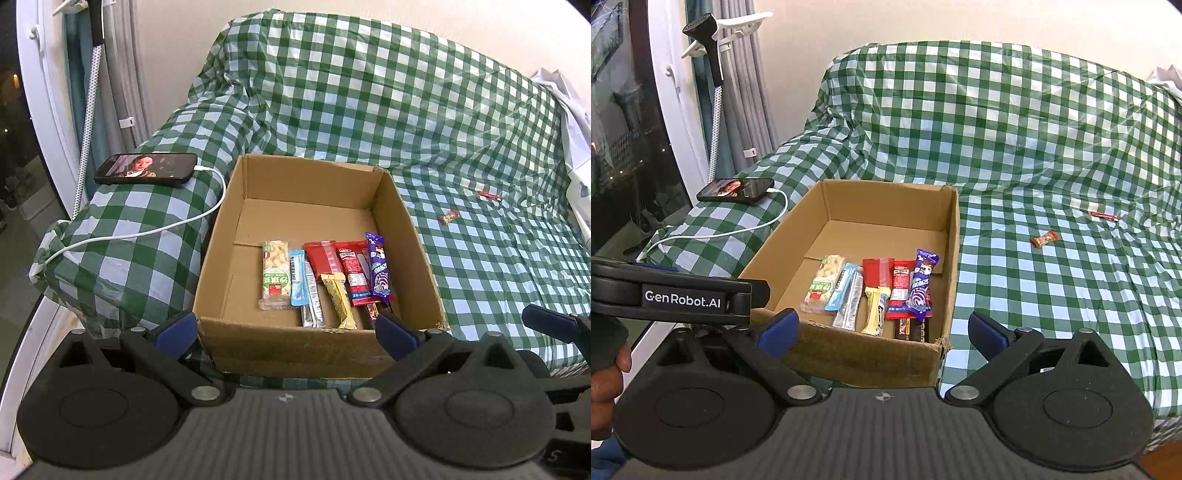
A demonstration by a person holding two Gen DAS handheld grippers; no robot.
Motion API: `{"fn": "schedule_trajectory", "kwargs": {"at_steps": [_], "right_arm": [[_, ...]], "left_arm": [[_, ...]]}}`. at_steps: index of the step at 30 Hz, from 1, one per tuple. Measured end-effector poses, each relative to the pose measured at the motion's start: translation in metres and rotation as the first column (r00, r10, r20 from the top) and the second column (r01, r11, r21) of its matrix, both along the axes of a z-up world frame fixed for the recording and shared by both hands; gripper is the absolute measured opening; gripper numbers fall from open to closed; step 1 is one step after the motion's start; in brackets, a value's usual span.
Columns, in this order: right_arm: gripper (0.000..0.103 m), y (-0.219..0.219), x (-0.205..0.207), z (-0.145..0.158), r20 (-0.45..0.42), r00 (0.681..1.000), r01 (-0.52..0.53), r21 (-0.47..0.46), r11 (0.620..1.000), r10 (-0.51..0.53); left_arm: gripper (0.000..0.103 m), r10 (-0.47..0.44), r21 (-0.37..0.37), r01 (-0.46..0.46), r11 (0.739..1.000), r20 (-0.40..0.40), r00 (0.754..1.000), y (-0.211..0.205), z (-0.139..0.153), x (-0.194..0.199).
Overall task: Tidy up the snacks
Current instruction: 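Lift both open tools away from the box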
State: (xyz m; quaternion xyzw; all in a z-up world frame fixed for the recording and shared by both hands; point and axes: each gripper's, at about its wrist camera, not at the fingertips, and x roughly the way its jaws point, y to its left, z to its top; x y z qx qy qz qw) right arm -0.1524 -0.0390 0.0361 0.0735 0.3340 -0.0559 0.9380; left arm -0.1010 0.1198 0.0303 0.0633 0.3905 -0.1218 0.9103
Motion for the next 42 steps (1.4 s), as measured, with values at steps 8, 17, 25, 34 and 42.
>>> {"fn": "schedule_trajectory", "kwargs": {"at_steps": [8,17,25,34,42], "right_arm": [[0.098,0.001,0.000,-0.001,-0.001,1.000,0.000,0.001,1.000,0.000],[0.098,0.002,0.000,-0.001,-0.004,1.000,0.001,0.002,1.000,-0.001],[0.098,0.002,-0.001,-0.005,-0.012,1.000,0.000,0.007,1.000,0.000],[0.098,0.002,0.001,-0.011,-0.022,1.000,0.000,0.014,1.000,0.000],[0.098,0.001,0.003,-0.014,-0.030,1.000,0.001,0.021,1.000,0.000]], "left_arm": [[0.103,0.000,0.001,0.000,1.000,-0.001,1.000,0.000,0.000,0.000],[0.103,0.000,0.001,0.000,1.000,-0.010,1.000,0.001,-0.003,0.001],[0.103,0.002,0.002,-0.002,1.000,-0.023,1.000,0.001,-0.006,0.002],[0.103,0.003,0.008,-0.002,1.000,-0.037,0.999,0.000,-0.010,0.004],[0.103,0.003,0.018,-0.002,1.000,-0.046,0.999,-0.002,-0.013,0.008]]}}
